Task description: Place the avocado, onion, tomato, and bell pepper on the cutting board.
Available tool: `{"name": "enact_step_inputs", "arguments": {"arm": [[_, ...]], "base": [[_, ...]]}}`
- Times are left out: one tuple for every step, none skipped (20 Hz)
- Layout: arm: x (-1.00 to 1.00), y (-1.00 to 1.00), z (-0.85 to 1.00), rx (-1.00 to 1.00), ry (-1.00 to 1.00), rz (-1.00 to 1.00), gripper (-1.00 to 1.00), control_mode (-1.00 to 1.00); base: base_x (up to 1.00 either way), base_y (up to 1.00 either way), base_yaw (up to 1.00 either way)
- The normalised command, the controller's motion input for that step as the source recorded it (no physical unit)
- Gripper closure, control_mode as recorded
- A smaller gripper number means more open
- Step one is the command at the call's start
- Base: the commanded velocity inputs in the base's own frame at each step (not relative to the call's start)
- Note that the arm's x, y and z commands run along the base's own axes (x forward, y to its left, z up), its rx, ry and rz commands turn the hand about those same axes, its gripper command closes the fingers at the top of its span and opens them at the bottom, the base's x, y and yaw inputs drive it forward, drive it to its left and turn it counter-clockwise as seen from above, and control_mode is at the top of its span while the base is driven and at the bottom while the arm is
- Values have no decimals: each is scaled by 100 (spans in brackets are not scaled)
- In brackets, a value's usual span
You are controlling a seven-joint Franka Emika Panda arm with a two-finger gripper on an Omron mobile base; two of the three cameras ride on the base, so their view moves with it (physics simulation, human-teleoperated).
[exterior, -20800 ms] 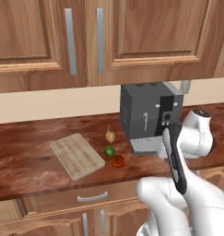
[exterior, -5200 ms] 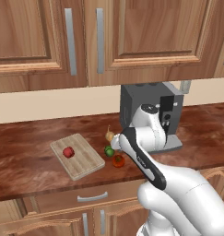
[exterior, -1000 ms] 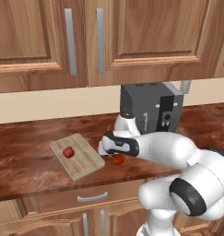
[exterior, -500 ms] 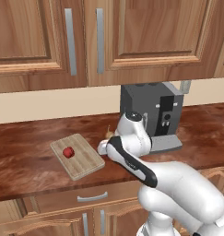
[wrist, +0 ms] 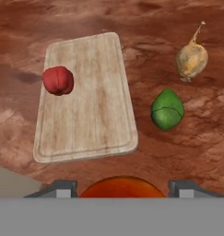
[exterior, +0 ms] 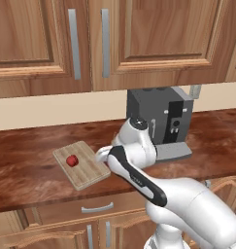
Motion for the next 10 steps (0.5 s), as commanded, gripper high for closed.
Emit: {"name": "enact_step_inputs", "arguments": {"arm": [[9,33,13,0,-12,14,100,-100],[13,28,11,0,-12,14,100,-100],[15,25,11,0,-13,14,100,-100],[16,23,8,0,-13,13,100,-100],[20,24,4,0,-12,13,100,-100],[20,24,3,0,-12,13,100,-100],[22,21,2,0,-12,11,100,-100],[24,17,2,0,-11,9,100,-100],[30,14,0,0,-8,7,100,-100],[31,10,0,0,-7,6,100,-100]], "base": [[0,0,0],[0,0,0],[0,0,0],[0,0,0],[0,0,0],[0,0,0],[0,0,0],[0,0,0],[0,0,0],[0,0,0]]}}
